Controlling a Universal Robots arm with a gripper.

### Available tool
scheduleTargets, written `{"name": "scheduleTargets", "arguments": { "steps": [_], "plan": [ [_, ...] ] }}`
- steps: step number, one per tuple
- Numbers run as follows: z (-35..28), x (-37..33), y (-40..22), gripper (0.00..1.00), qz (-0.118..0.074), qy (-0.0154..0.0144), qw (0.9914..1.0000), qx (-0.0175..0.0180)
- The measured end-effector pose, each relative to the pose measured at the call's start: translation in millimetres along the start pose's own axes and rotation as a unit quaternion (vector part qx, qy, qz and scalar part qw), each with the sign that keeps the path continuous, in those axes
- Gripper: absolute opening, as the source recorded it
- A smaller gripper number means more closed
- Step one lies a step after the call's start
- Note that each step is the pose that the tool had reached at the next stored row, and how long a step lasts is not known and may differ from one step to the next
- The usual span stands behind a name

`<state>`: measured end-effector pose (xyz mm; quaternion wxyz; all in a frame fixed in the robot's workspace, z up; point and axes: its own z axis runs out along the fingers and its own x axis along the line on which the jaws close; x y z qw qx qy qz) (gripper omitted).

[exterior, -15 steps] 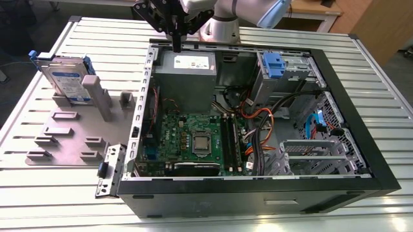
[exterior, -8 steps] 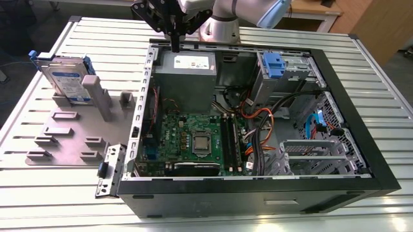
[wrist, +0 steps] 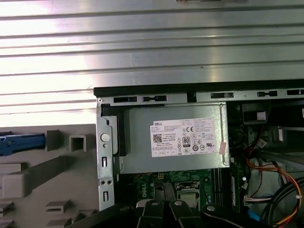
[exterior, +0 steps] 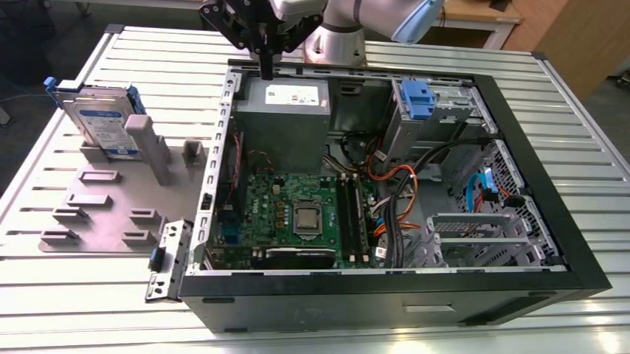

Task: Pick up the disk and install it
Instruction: 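Reach for the disk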

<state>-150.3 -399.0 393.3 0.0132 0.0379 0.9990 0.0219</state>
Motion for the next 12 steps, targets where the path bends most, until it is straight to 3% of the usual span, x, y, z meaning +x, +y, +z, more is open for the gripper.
{"name": "scheduleTargets", "arguments": {
  "steps": [12],
  "plan": [
    [-0.3,13.0,-1.0,0.11,0.0,0.0,1.0,0.0]
  ]
}}
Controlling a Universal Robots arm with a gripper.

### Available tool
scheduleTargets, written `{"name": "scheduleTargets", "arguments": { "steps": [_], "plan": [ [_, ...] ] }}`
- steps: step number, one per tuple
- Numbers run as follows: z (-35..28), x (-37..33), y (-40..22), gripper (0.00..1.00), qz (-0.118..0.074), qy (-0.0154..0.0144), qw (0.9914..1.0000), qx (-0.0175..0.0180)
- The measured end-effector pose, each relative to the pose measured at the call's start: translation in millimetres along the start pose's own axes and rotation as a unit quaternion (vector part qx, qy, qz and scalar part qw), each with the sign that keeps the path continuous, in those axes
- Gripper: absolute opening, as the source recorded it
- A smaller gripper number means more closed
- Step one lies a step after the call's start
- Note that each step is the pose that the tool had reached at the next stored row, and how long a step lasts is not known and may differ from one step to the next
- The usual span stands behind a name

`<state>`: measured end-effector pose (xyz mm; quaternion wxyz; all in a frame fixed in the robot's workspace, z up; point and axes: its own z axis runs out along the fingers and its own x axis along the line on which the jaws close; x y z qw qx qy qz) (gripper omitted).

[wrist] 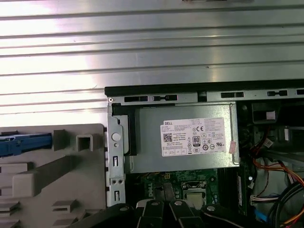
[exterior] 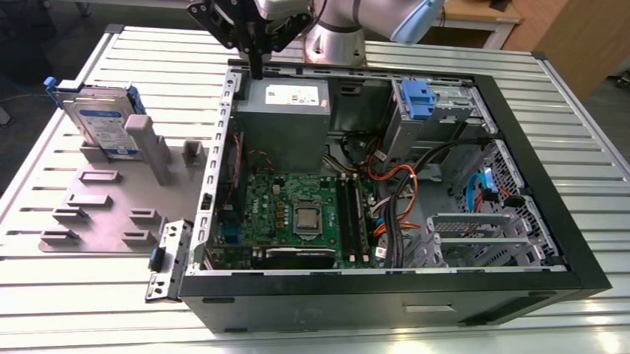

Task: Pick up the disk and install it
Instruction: 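Reach for the disk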

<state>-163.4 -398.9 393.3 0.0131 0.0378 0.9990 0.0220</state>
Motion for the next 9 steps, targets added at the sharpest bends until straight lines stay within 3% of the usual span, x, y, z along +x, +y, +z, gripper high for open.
{"name": "scheduleTargets", "arguments": {
  "steps": [9],
  "plan": [
    [-0.3,10.8,-0.8,0.11,0.0,0.0,1.0,0.0]
  ]
}}
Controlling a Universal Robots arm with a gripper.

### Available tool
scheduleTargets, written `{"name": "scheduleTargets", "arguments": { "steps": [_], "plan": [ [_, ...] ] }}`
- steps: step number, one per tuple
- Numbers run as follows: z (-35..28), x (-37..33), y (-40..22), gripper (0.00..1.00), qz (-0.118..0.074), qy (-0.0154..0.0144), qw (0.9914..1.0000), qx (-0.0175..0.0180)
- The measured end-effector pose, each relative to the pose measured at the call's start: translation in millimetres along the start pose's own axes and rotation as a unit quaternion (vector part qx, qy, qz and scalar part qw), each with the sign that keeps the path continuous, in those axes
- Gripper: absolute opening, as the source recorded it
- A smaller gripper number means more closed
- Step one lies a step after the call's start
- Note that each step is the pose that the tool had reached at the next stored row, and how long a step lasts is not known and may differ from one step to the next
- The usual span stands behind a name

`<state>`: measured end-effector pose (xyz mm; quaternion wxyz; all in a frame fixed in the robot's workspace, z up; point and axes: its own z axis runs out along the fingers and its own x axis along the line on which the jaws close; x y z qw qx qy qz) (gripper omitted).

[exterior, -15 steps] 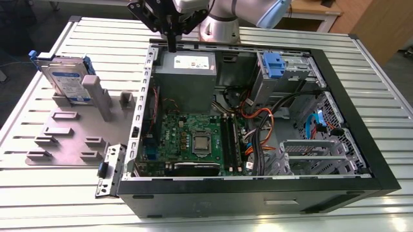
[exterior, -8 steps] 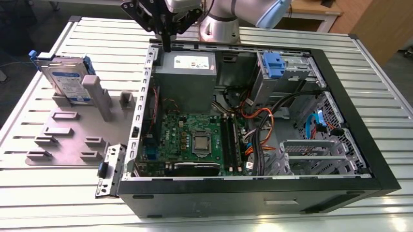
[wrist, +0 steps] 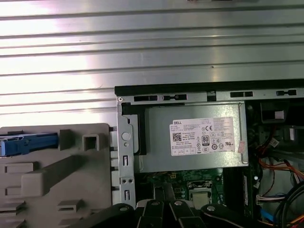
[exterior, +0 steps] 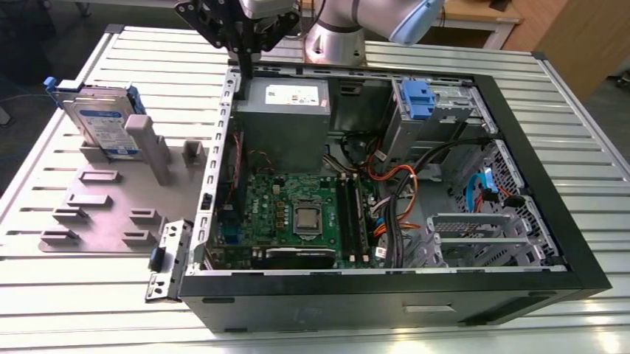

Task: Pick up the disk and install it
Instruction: 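Reach for the disk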

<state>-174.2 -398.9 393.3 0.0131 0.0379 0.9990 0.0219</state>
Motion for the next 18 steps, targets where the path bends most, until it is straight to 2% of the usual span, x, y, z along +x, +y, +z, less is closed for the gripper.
{"name": "scheduleTargets", "arguments": {
  "steps": [8,18],
  "plan": [
    [-0.1,5.9,-0.4,0.11,0.0,0.0,1.0,-0.0001],
    [-0.2,6.4,-0.5,0.11,0.0,0.0,1.0,0.0]
  ]
}}
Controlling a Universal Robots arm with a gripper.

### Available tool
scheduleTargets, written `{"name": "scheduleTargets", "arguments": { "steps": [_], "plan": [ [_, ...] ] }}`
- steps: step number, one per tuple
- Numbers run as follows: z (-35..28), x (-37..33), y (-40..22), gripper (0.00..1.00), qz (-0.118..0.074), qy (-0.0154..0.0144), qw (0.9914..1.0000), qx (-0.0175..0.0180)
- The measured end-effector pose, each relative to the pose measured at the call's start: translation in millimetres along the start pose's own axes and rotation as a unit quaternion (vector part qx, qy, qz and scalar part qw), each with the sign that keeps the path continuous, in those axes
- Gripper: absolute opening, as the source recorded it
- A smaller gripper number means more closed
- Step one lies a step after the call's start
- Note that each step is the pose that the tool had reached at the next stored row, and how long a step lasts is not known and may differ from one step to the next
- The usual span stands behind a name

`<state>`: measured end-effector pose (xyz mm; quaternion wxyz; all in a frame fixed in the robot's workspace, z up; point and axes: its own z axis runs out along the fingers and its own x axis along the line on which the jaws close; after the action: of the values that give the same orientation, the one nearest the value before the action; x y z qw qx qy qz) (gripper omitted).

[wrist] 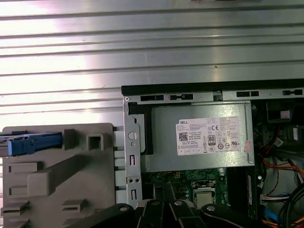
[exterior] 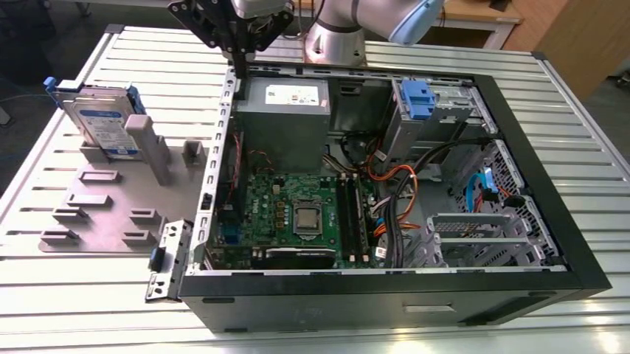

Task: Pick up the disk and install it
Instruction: 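Reach for the disk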

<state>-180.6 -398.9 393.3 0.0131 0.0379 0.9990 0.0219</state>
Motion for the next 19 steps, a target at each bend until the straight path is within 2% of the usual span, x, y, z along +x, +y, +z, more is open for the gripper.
{"name": "scheduleTargets", "arguments": {
  "steps": [11,19],
  "plan": [
    [-0.2,11.3,-0.9,0.11,0.0,0.0,1.0,0.0],
    [-0.3,13.1,-1.0,0.11,0.0,0.0,1.0,0.0]
  ]
}}
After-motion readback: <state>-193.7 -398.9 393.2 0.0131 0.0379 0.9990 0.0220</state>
